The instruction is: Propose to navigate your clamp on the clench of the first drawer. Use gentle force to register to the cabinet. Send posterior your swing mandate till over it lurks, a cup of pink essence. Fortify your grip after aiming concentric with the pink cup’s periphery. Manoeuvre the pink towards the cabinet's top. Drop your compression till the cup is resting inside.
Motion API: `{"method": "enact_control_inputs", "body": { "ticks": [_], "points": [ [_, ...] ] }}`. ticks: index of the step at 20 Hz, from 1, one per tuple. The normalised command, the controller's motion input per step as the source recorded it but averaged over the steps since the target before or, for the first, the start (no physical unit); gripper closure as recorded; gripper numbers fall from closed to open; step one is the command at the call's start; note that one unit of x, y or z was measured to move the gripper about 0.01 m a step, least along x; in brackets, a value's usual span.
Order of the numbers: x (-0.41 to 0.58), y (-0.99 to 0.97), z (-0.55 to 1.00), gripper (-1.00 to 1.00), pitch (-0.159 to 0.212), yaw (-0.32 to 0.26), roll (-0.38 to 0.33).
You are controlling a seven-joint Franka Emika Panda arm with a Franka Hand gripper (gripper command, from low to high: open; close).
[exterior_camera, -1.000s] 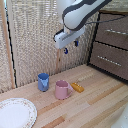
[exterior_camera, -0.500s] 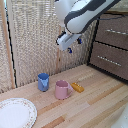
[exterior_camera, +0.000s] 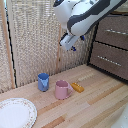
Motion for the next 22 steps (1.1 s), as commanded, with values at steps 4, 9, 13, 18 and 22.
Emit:
{"method": "enact_control_inputs", "body": {
  "ticks": [4,9,13,18,22],
  "points": [
    [-0.080,-0.22,0.32,-1.00,-0.022,0.072,-0.283],
    [-0.098,-0.30,0.17,-1.00,-0.008,0.013,-0.335],
    [-0.129,-0.35,0.07,-1.00,-0.026,0.022,-0.361],
    [-0.222,-0.40,0.01,-1.00,-0.041,0.054,-0.366],
    [-0.214,-0.44,0.00,-1.00,-0.046,0.073,-0.354]
  ]
}}
